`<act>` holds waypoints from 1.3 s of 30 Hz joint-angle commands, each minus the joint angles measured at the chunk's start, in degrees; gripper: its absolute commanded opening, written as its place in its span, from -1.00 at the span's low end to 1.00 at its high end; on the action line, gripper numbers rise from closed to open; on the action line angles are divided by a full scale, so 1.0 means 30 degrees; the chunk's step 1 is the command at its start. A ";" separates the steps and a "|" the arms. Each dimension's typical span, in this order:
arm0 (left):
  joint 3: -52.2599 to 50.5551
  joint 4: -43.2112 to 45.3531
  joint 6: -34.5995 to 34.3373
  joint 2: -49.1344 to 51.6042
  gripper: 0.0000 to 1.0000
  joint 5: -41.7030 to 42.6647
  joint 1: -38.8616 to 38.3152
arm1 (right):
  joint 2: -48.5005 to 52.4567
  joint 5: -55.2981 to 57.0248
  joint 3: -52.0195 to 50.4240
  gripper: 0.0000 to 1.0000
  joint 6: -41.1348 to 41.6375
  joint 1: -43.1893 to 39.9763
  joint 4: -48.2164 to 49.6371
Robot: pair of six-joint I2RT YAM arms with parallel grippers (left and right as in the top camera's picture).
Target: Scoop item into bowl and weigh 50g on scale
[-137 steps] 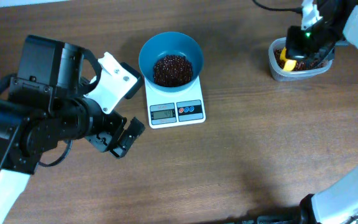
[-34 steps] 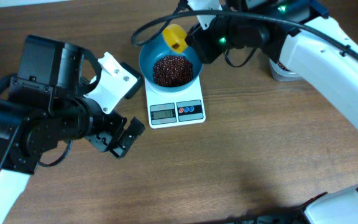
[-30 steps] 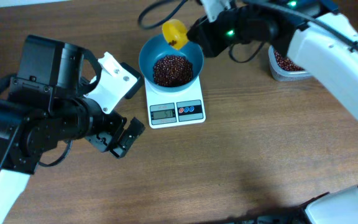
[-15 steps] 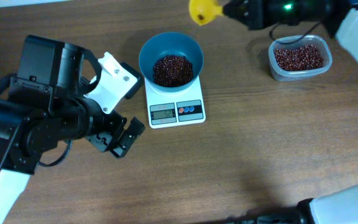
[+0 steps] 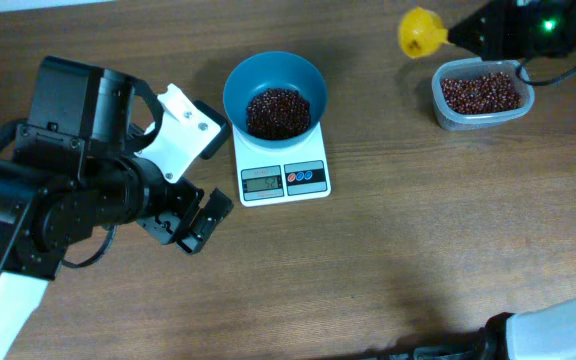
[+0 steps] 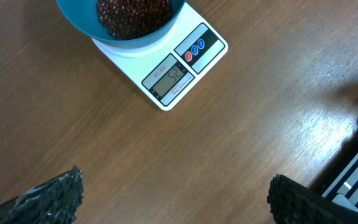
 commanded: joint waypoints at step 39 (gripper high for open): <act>0.0335 0.0022 0.0291 -0.0255 0.98 0.0277 -0.0066 | 0.1362 0.3286 0.2550 -0.92 -0.4488 0.9136 0.1457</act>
